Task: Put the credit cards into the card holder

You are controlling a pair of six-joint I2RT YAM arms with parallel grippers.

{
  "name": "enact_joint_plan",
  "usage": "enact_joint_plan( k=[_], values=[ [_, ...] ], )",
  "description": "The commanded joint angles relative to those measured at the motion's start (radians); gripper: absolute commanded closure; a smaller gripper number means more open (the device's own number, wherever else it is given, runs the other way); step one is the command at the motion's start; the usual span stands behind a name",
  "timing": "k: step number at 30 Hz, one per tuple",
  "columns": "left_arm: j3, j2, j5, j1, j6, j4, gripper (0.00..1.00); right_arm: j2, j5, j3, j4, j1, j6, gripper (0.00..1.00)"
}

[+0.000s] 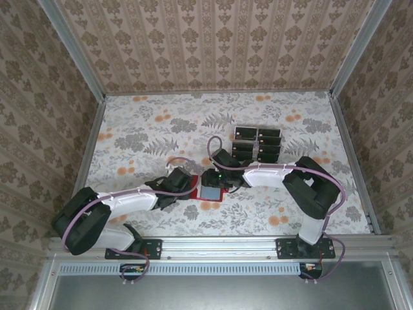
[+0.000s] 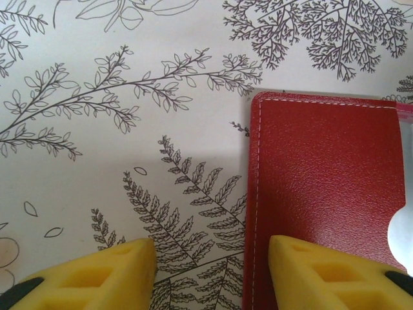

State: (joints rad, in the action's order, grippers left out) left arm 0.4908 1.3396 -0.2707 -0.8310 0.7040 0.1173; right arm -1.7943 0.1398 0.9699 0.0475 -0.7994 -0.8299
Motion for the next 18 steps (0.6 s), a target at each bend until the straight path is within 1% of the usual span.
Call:
enact_joint_plan(
  k=[1,6,11,15,18],
  values=[
    [-0.028,-0.013,0.022,-0.006,0.005,-0.031,0.47,-0.035,0.03,0.018,0.0,-0.002,-0.027,0.51],
    [-0.045,-0.123,0.007,-0.006,-0.008,0.007,0.42,-0.042,0.034,0.015,-0.013,-0.003,-0.046,0.51],
    [-0.083,-0.25,0.022,-0.007,-0.022,0.018,0.33,-0.045,0.04,0.016,-0.029,-0.004,-0.06,0.51],
    [-0.103,-0.303,0.04,-0.024,-0.038,0.003,0.29,-0.047,0.046,0.016,-0.037,-0.004,-0.07,0.5],
    [-0.106,-0.305,0.047,-0.045,-0.056,-0.02,0.27,-0.048,0.05,0.018,-0.041,-0.004,-0.075,0.49]
  ],
)
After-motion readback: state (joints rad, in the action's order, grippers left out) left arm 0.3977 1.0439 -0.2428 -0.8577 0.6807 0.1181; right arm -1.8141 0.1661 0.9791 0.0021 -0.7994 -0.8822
